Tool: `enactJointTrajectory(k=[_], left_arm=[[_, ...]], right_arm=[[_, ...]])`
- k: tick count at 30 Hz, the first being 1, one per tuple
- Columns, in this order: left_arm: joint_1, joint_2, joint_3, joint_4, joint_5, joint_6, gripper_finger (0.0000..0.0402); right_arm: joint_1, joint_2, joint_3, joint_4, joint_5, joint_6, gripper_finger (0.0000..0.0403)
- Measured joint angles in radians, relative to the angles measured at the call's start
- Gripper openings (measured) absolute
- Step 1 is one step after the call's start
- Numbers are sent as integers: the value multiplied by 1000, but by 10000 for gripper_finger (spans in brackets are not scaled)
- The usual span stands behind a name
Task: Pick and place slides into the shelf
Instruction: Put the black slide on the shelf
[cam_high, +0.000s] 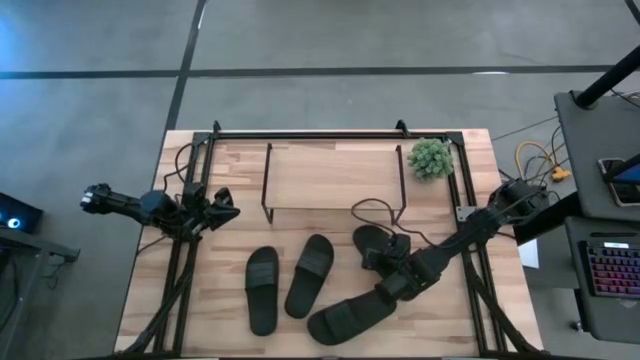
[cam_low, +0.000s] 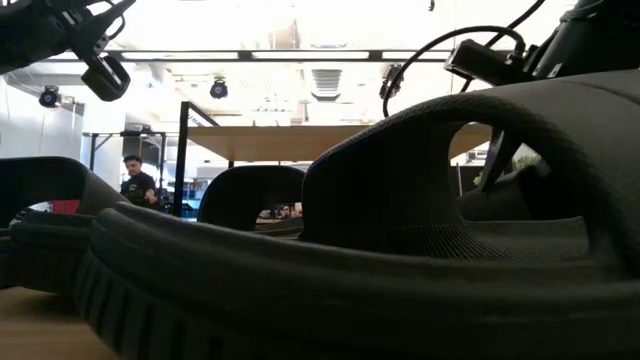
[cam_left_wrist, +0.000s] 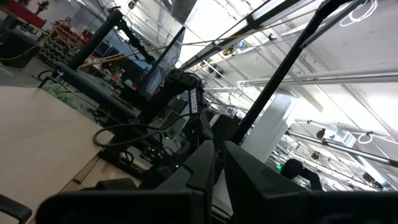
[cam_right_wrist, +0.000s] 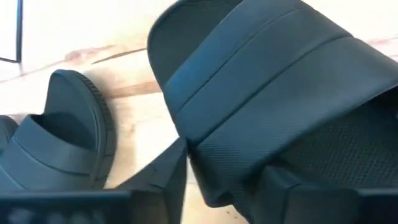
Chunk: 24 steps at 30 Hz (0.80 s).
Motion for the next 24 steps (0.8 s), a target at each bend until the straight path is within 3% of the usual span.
enactJointTrajectory(k=[5,16,24], left_arm=[[0,0,0,0,-3,0,22],[0,-1,0,2,-3,1,22],[0,-1,-2,2,-3,1,22]], right_arm=[[8,-15,0,-13,40,-31,21],[93,-127,175,-11,49,-384,14],[15,-194,270,-150,382,-319,14]])
